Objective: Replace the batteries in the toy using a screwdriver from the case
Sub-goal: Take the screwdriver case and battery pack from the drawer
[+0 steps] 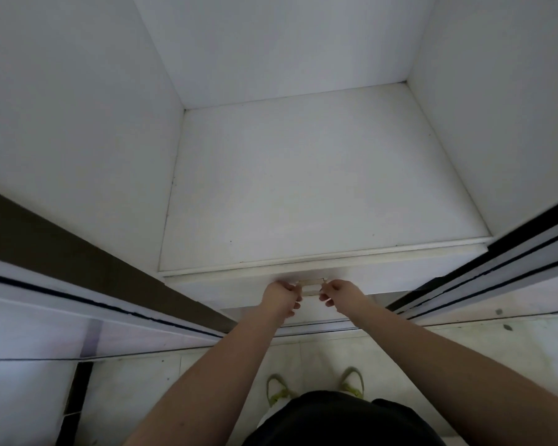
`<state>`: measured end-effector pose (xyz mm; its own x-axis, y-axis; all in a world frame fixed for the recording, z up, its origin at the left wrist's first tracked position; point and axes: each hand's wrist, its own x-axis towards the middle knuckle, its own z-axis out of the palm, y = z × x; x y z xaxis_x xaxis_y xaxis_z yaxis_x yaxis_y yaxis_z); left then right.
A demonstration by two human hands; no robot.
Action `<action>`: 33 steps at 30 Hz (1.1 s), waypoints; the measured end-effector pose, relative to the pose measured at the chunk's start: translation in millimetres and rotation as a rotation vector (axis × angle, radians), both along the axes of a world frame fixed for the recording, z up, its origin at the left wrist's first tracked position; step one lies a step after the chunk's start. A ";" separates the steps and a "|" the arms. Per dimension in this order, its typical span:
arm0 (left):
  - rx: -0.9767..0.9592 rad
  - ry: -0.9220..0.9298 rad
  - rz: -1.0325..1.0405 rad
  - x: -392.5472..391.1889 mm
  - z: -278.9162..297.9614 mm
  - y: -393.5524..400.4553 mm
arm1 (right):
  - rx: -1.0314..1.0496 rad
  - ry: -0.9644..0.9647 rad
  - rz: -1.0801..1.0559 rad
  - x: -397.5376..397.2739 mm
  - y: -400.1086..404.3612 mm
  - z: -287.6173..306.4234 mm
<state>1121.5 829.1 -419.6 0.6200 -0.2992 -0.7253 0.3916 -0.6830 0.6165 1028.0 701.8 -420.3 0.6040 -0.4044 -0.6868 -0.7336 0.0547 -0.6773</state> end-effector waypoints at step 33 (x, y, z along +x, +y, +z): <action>0.287 -0.526 -1.012 5.0 29.2 51.8 | -0.696 0.020 0.488 -33.4 -24.9 49.7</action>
<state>1126.5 881.0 -390.4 0.4370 -0.6946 -0.5715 -0.6657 -0.6770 0.3138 994.7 676.9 -370.5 0.8110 -0.4357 -0.3905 -0.5787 -0.6955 -0.4258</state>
